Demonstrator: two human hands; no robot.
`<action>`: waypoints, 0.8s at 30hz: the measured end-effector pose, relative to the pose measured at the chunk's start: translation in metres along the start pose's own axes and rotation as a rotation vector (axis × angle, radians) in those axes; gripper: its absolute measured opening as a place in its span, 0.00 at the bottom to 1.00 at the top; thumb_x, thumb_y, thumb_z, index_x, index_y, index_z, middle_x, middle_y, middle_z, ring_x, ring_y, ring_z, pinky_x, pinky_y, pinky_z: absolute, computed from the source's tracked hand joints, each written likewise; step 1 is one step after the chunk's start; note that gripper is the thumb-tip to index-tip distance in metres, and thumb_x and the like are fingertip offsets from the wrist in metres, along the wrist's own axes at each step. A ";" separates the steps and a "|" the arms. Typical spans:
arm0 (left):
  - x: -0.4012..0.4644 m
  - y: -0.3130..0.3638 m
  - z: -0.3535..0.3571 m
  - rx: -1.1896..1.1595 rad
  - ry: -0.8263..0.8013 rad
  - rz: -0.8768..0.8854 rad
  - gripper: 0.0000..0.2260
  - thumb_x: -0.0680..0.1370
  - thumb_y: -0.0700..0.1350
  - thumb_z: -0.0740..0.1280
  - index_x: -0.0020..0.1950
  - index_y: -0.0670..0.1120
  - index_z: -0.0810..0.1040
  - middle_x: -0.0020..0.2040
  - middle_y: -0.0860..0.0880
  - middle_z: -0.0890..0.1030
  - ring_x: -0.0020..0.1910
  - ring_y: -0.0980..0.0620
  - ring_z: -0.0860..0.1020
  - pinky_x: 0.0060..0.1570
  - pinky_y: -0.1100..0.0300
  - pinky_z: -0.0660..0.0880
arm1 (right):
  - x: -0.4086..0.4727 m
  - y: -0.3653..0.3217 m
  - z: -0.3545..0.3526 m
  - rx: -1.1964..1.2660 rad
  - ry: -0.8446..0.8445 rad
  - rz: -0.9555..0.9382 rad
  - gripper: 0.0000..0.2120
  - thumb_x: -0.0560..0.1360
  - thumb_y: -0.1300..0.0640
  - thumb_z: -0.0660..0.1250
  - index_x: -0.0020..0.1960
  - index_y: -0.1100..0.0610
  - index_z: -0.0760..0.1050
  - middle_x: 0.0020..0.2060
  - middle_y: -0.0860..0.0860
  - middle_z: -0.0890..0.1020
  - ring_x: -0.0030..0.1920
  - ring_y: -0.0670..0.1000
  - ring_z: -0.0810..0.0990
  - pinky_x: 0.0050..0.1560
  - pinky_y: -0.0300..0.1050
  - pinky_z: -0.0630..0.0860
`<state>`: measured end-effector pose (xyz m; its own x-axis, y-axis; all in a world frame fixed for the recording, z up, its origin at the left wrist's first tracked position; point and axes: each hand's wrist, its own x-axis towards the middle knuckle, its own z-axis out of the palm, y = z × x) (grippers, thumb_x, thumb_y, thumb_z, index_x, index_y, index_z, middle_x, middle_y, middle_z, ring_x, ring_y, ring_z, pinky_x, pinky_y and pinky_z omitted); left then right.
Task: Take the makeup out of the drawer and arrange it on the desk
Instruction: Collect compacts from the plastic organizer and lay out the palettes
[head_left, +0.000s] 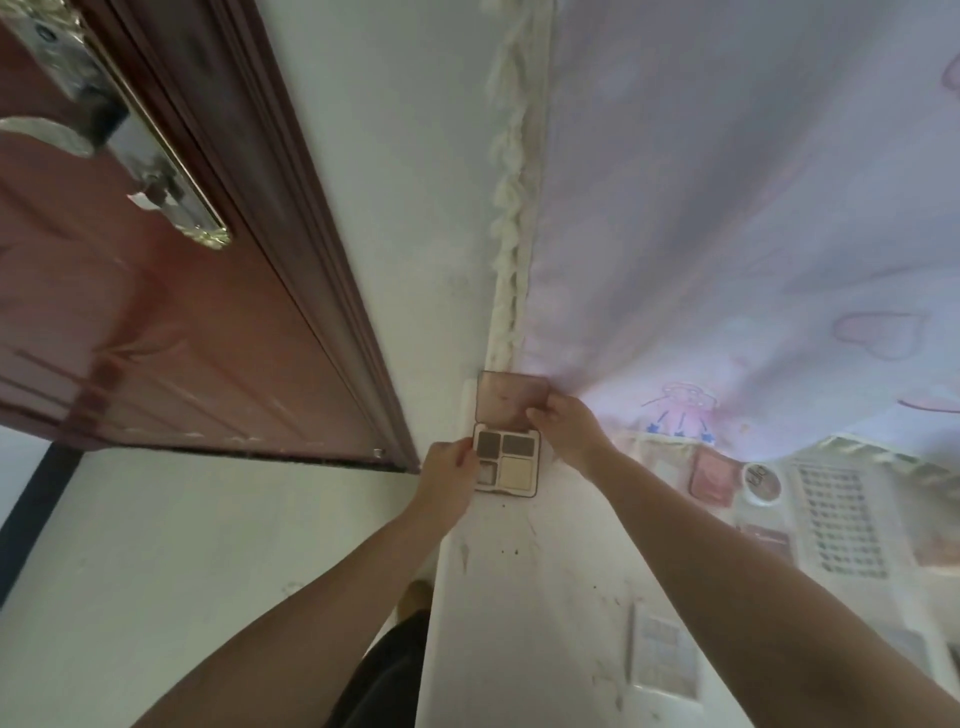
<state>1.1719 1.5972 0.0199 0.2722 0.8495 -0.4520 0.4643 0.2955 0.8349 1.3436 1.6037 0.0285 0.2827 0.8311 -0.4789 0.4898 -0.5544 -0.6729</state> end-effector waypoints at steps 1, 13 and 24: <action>-0.001 0.000 0.000 0.022 0.005 0.018 0.14 0.79 0.35 0.54 0.52 0.34 0.79 0.46 0.33 0.79 0.39 0.40 0.77 0.38 0.54 0.70 | 0.001 0.002 0.002 0.004 0.010 0.000 0.11 0.78 0.59 0.61 0.56 0.64 0.76 0.51 0.58 0.80 0.52 0.57 0.77 0.51 0.45 0.71; -0.057 0.002 0.035 0.291 0.299 0.244 0.14 0.78 0.35 0.59 0.62 0.41 0.72 0.54 0.46 0.72 0.55 0.46 0.71 0.53 0.59 0.69 | -0.069 0.057 -0.070 0.099 0.045 -0.068 0.08 0.75 0.67 0.63 0.53 0.61 0.76 0.48 0.57 0.82 0.46 0.52 0.79 0.44 0.39 0.74; -0.136 -0.015 0.153 0.517 -0.204 0.149 0.14 0.81 0.42 0.56 0.60 0.41 0.77 0.57 0.43 0.74 0.56 0.46 0.75 0.59 0.57 0.69 | -0.211 0.179 -0.031 -0.908 -0.141 -0.415 0.25 0.74 0.46 0.63 0.66 0.56 0.64 0.74 0.56 0.57 0.73 0.56 0.57 0.70 0.51 0.61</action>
<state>1.2571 1.4103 0.0208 0.4998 0.7487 -0.4355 0.7460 -0.1167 0.6556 1.3973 1.3303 0.0262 -0.1245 0.9053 -0.4062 0.9868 0.0702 -0.1460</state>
